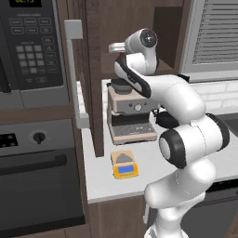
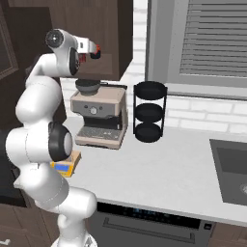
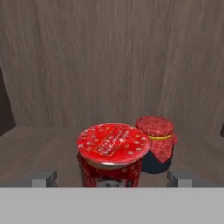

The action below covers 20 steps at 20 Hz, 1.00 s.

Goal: Pick the yogurt and place it on the digital scale for weighing, and close the cabinet.

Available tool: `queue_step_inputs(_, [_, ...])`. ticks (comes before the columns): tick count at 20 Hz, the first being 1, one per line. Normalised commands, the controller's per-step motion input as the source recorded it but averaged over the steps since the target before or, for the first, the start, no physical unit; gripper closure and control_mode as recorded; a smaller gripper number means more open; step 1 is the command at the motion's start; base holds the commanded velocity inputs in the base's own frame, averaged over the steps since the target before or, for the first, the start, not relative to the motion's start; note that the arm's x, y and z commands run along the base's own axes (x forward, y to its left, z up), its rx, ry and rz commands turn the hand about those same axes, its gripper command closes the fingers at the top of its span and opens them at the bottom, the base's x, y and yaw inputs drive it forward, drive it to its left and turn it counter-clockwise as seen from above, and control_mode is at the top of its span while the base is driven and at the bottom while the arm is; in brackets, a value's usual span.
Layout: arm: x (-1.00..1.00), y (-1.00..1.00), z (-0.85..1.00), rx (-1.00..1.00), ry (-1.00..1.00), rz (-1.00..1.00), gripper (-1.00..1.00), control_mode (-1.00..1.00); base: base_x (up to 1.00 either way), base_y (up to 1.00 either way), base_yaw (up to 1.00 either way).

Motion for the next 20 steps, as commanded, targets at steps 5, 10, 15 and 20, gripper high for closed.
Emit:
queue_step_inputs(5, [0.25, 0.02, -0.18, 0.00, 0.00, 0.00, -1.00, -1.00, 0.00, 0.00, 0.00])
queue_step_inputs(10, [0.25, 0.04, -0.18, 0.00, 0.00, 0.00, 1.00, -1.00, 0.00, 0.00, 0.00])
queue_step_inputs(15, [0.02, 0.00, -0.06, 0.00, 0.00, 0.00, 1.00, -1.00, 0.00, 0.00, 0.00])
queue_step_inputs(20, [-0.67, 0.11, -0.02, 0.07, -0.07, 0.00, 1.00, -1.00, 0.00, 0.00, 0.00])
